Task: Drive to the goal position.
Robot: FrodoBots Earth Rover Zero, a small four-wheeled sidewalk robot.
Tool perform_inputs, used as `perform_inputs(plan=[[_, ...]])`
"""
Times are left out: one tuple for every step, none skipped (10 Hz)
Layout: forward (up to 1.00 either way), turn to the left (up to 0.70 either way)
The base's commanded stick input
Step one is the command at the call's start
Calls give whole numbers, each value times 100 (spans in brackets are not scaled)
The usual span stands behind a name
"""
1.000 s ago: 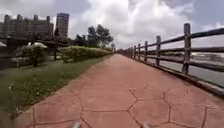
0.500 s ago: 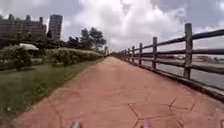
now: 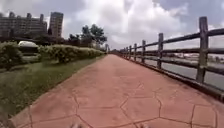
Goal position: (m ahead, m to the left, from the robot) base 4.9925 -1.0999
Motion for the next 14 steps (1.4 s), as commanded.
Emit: perform_inputs(plan=[[85,11],[85,11],[85,11],[85,11],[85,-23],[85,-23],[85,-23],[85,-23],[85,-23],[85,-20],[85,8],[85,11],[85,11],[85,11]])
